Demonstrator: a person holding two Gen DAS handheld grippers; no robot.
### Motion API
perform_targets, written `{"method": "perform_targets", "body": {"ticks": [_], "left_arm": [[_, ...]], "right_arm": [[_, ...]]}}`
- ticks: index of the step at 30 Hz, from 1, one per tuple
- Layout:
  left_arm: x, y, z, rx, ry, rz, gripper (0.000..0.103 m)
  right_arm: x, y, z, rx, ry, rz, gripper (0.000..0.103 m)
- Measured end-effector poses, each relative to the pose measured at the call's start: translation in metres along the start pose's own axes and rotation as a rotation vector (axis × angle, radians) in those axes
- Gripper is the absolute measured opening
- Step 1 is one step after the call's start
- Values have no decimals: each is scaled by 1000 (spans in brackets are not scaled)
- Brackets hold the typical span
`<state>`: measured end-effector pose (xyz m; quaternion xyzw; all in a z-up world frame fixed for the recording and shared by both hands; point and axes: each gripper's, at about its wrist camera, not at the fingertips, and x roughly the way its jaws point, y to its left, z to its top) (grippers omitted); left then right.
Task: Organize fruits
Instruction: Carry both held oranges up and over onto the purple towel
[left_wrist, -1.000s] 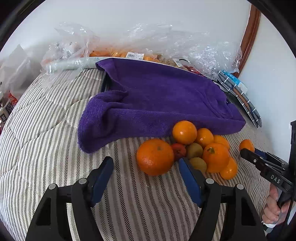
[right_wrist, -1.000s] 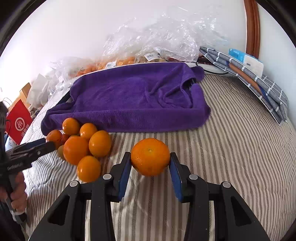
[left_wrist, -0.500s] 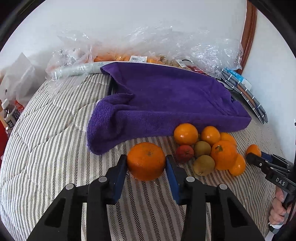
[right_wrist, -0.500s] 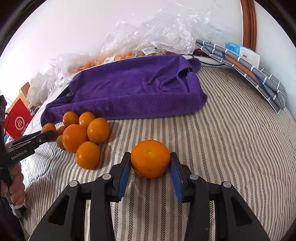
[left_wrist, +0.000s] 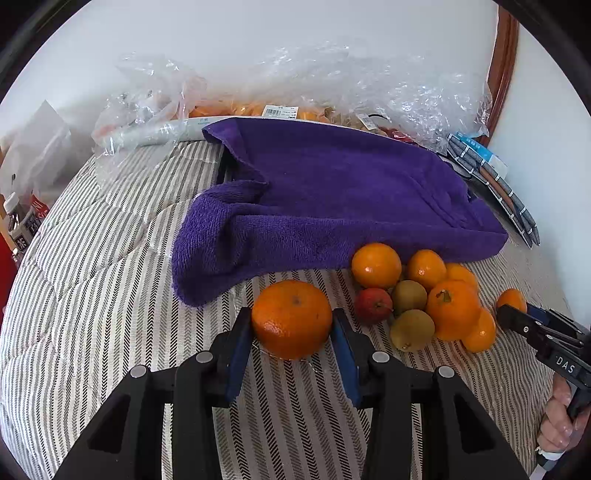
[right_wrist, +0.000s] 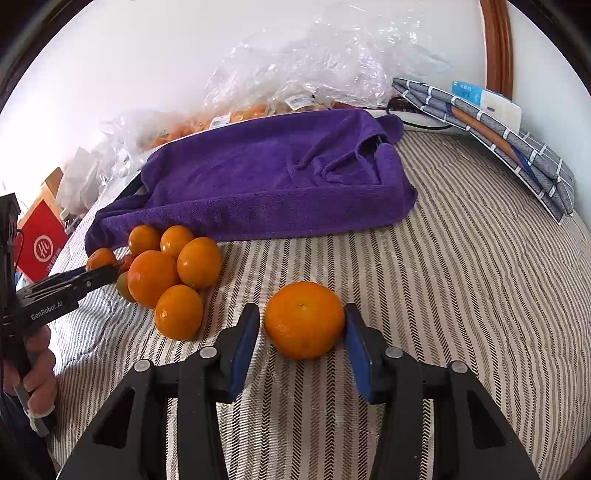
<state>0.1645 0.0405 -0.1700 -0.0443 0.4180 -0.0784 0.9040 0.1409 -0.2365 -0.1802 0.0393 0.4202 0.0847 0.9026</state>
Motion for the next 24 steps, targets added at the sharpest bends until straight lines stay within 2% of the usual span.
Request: {"method": "perform_targets", "body": {"ticks": [3,10,15,19,24], "left_arm": [[-3,13,-2,-72,-22,-70,40],[-16,21,-6,-116,-96,-72,40],[-25,25,-7,-134,-133,-98,40],[-32,22,-5,-147,-131,-112,40],[-50,19,8,-146,-142,-92,40]], "right_arm": [[-2,-3,-1,18,-5,7,41],[-11,-4,-3,22,-54,-10,41],[-18,-2,-6,18,-68,-15,41],[-27,1,-5,21,-78,-7,41],[-47,11,10,-12,-123,-10,41]]}}
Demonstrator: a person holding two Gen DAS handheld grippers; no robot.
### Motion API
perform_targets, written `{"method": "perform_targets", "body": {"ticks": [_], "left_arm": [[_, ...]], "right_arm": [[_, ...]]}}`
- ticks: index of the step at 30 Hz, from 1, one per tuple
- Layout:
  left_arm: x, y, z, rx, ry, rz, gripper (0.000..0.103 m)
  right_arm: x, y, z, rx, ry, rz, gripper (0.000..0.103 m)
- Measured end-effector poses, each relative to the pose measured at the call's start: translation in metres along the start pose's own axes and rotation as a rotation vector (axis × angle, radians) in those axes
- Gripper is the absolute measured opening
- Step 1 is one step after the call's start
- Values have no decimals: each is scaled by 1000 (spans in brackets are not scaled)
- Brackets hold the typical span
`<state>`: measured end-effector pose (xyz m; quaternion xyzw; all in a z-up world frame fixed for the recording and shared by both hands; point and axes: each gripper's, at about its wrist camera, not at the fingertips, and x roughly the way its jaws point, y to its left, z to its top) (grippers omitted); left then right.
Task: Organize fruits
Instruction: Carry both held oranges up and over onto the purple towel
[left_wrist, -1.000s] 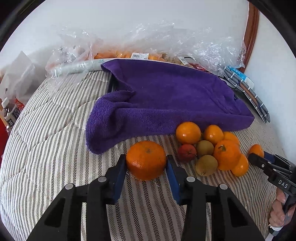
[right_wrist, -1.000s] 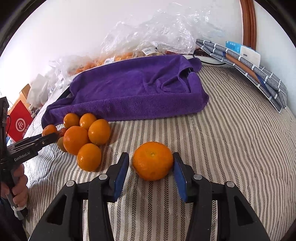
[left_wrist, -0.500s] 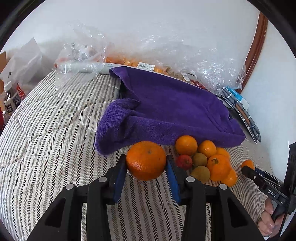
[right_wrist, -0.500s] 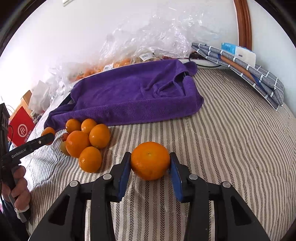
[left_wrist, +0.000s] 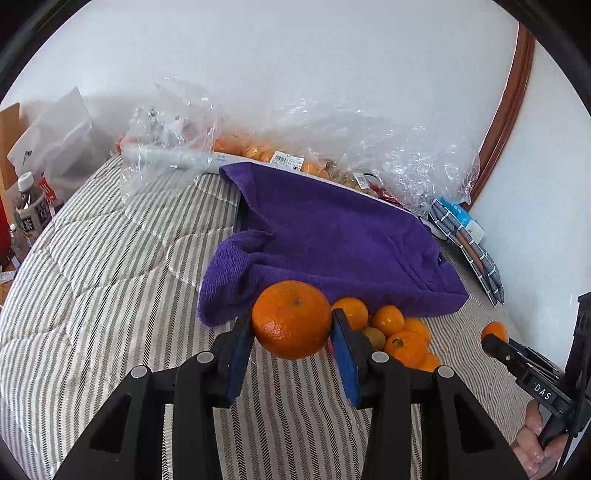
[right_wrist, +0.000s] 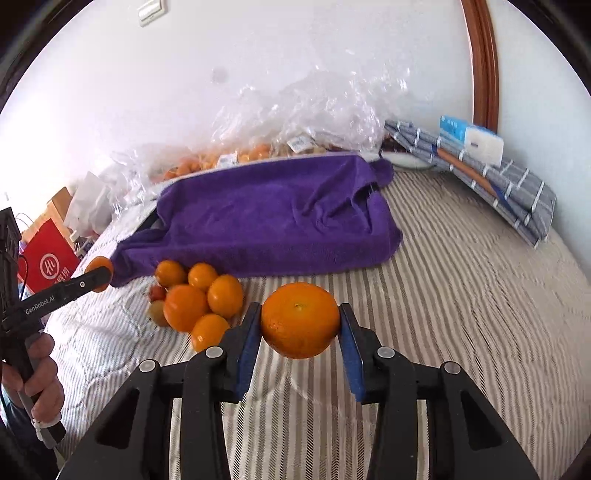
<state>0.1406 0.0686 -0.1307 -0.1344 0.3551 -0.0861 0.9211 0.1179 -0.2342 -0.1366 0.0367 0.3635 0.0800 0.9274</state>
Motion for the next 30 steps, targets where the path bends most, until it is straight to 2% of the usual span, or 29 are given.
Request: {"method": "perform_targets", "body": {"ticks": [6,10,22,30], "left_arm": [[-12,-6,39,-12,-23,20,40],[-7,-11,64,1,-41,44,40],[76,-19,110,-12,-17,65,40],[125,-15,106,-20,49,78,40]], "right_arm": [[-5,6,38,-38,-63,8,41],[4,6,65,-48,-92,17,41],[81,0,130,-86,-83,19,41],[132,-6,137,-60,-46,30,41]]}}
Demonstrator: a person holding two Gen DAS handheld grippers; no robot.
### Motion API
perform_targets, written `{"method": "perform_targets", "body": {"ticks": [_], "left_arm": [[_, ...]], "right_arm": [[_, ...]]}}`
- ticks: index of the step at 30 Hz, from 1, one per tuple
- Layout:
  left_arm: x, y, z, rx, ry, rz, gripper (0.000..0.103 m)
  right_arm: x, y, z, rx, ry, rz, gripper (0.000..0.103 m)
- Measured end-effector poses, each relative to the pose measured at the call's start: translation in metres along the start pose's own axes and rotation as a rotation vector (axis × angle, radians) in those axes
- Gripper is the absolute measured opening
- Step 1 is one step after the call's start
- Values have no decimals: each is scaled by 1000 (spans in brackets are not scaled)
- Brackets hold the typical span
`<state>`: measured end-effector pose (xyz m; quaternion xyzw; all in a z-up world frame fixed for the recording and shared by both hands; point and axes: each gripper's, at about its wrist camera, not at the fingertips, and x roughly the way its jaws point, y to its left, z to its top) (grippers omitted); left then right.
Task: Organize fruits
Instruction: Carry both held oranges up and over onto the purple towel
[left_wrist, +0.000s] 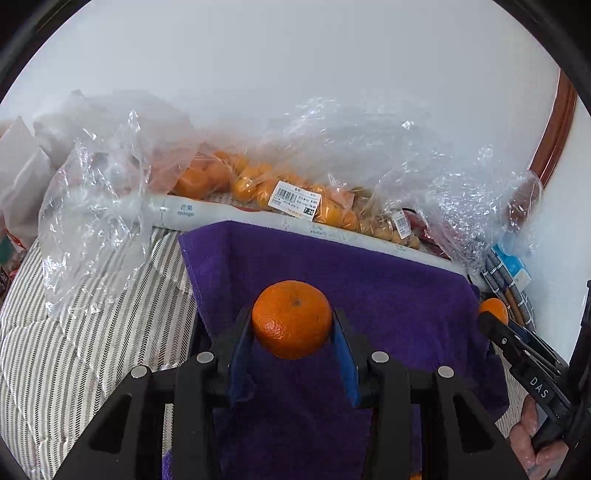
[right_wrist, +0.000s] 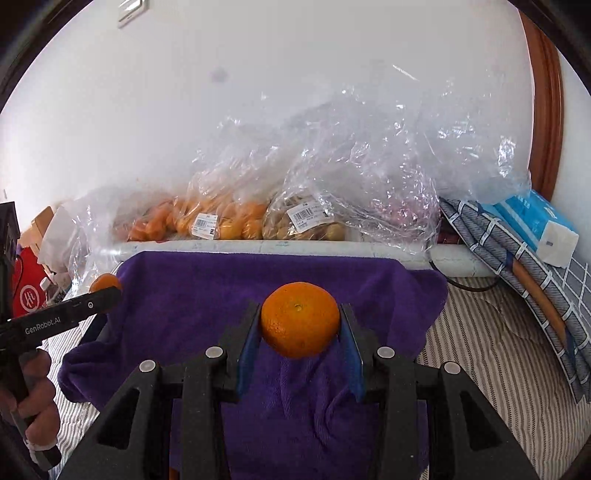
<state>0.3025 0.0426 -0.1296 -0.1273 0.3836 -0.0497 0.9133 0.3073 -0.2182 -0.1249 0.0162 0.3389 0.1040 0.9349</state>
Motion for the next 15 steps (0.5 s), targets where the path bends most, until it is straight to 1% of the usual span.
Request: {"method": "perform_targets", "body": {"ticks": [4,8,10,13,15], "left_arm": [[10,-5,-6,40,33,4,40],[17,-7,-10,56,56,13,40],[19,-8,-11,61,64,10,40],[19,-10,-11,78,55,25,40],[18,-10,-11,75,55,17,40]], "right_arm": [[17,-3,-9,7,55,3,41],[25,-1,-18,5,83,-5,41],[26,-1,-23,0,88,-5,41],[25,-1,-27,2,95,-4,41],[26,0,-28,-4,89,-8,41]]}}
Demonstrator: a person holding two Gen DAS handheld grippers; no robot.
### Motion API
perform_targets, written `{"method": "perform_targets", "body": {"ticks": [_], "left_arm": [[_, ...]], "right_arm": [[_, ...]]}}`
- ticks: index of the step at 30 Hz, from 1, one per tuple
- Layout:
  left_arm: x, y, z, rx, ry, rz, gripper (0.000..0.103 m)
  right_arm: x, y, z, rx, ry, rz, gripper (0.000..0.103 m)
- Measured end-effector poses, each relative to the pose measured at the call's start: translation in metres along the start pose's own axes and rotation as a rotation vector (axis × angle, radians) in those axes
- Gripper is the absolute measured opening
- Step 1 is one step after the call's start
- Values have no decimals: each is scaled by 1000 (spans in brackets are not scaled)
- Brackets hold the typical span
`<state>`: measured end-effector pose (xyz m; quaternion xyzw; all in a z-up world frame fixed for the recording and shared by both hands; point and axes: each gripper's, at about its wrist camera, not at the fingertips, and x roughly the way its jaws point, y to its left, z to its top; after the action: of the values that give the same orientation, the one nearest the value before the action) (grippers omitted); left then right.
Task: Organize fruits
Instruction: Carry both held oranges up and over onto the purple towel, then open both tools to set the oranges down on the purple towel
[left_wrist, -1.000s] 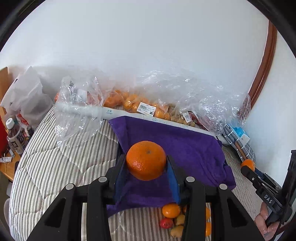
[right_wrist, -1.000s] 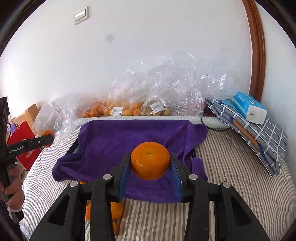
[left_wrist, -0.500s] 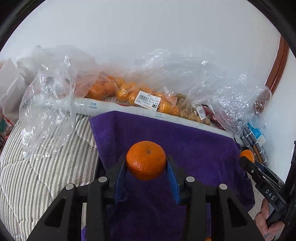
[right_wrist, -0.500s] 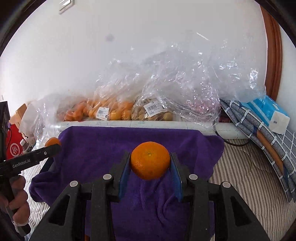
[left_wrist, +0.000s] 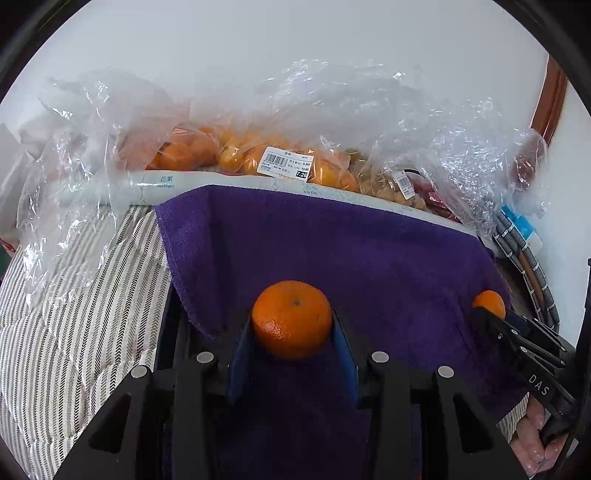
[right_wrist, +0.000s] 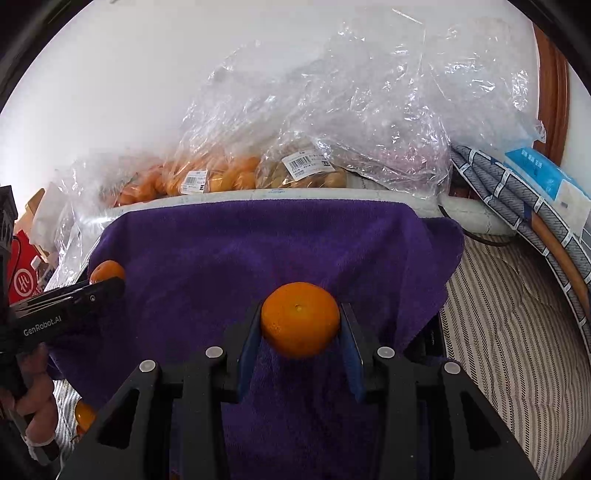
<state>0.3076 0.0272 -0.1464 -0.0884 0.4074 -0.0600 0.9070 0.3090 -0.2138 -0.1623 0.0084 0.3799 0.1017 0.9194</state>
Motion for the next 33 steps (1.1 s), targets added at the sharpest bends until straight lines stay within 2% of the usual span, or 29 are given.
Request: {"method": "perform_targets", "body": {"ticks": [6,10,14,19,24,29,33], "left_arm": [[5,-3,-4,9,15,-6,40],[9,-5,-6,8,17,-5,40],[8,-6,-6,8,14,-13,40],[-1,-6,-4,17,-27,-15,47],[-4,-8,-6,24,-59,-7,48],[-18,-11,-7,40,-121,-7,48],[-33,-15,-5,49,-157,-2,48]], "right_arm": [[-1,0,-3,0,4,-32,41],[-7,2,-3,-9,-24,-57,41],[-18,3,-2,-16,-66,-68,56],[-27,3,0,-1,-106,-62,64],[-26,6,0,-15,-92,-78,64],[-34,14,0,-37,-132,-92,64],[-49,20,4,-39,-175,-154,64]]}}
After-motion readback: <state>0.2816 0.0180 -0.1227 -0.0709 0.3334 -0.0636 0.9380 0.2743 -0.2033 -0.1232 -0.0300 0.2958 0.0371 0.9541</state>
